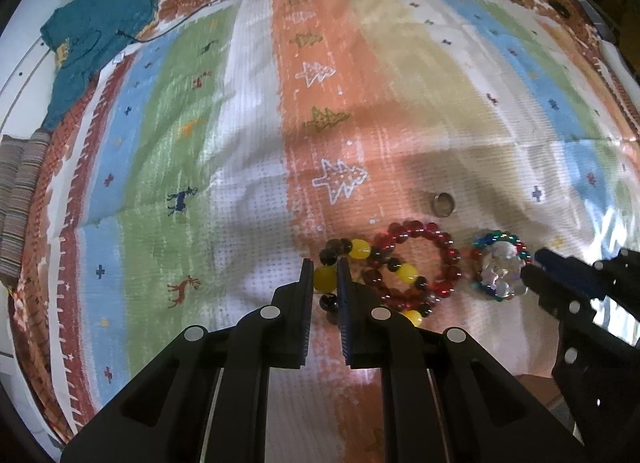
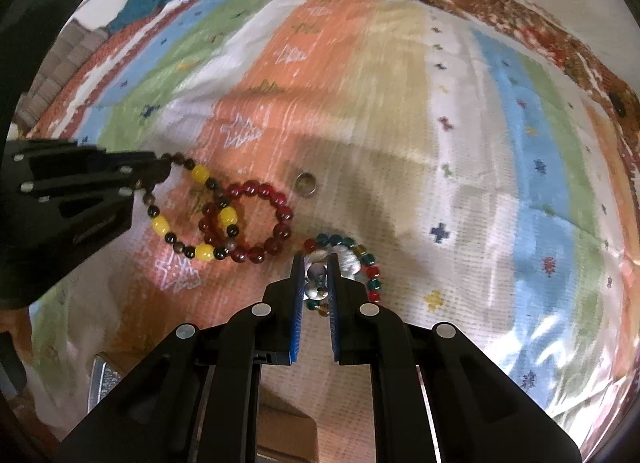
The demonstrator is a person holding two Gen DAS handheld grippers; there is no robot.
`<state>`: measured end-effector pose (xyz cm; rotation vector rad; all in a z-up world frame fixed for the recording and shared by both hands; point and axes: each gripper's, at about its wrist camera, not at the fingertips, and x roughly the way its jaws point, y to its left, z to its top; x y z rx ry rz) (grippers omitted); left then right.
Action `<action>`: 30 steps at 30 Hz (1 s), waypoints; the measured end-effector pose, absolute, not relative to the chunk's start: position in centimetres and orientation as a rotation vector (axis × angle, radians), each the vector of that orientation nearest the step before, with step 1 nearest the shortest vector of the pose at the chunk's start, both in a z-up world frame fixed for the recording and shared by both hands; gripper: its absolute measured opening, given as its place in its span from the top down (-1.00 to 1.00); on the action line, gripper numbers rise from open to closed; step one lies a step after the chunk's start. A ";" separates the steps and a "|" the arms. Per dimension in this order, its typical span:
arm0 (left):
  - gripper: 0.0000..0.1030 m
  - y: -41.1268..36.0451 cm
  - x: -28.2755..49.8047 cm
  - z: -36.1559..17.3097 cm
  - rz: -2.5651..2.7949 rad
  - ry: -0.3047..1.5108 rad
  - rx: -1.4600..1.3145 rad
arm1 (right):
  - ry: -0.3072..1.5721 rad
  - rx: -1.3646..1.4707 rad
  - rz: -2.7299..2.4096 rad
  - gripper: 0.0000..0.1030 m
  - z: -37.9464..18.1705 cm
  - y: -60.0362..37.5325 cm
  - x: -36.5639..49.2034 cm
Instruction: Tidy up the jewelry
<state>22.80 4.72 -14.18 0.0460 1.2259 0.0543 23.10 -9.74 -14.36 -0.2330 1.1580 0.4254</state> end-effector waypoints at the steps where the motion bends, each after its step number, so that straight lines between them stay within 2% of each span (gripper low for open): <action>1: 0.79 4.6 22.7 -13.9 0.051 1.220 0.046 | 1.151 -0.223 0.422 0.77 -14.0 -10.0 23.1; 30: 0.78 2.5 18.7 -8.2 -0.022 1.092 -0.001 | 1.029 -0.174 0.392 0.77 -9.4 -12.5 20.2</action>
